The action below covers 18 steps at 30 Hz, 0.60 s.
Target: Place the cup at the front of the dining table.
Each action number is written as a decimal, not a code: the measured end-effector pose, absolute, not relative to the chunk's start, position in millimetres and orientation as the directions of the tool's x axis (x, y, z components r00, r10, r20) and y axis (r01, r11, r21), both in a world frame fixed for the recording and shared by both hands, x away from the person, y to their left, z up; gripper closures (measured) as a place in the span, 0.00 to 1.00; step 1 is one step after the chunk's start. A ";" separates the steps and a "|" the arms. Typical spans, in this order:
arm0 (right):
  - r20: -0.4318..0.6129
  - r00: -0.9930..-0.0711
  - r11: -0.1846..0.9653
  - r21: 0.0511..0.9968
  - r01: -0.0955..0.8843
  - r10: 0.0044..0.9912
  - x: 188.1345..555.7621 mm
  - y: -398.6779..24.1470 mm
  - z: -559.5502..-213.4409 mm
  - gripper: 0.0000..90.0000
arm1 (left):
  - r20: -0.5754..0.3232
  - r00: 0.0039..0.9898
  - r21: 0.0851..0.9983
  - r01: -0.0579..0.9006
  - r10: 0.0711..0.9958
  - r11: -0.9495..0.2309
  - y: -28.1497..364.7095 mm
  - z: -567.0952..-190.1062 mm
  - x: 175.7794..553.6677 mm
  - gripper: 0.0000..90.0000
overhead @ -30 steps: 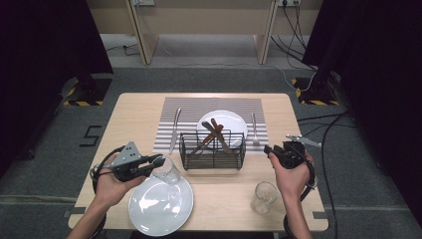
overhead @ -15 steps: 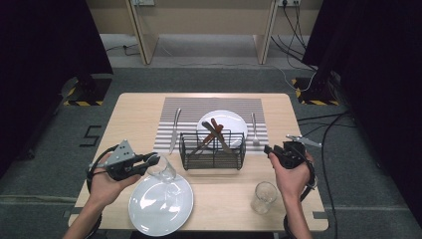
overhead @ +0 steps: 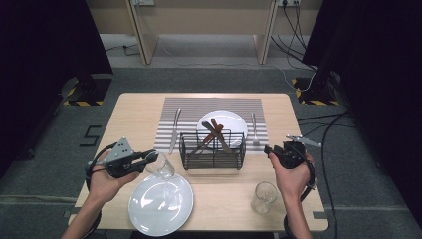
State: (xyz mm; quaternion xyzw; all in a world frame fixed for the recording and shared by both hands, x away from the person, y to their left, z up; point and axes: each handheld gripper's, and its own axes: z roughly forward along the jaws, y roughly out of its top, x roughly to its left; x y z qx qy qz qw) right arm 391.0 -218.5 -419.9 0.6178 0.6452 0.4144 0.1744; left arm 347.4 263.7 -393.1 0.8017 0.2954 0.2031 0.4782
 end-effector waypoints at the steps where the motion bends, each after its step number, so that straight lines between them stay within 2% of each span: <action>1: 0.287 -0.176 -0.106 0.750 0.653 0.942 391.0 -218.3 -420.0 0.65 | 0.044 0.741 0.886 0.281 0.670 -0.369 264.1 -393.7 348.0 0.88; 18: 0.287 -0.177 -0.105 0.750 0.652 0.942 391.0 -218.5 -419.9 0.65 | 0.053 0.718 0.886 0.287 0.694 -0.364 270.8 -393.2 355.8 0.88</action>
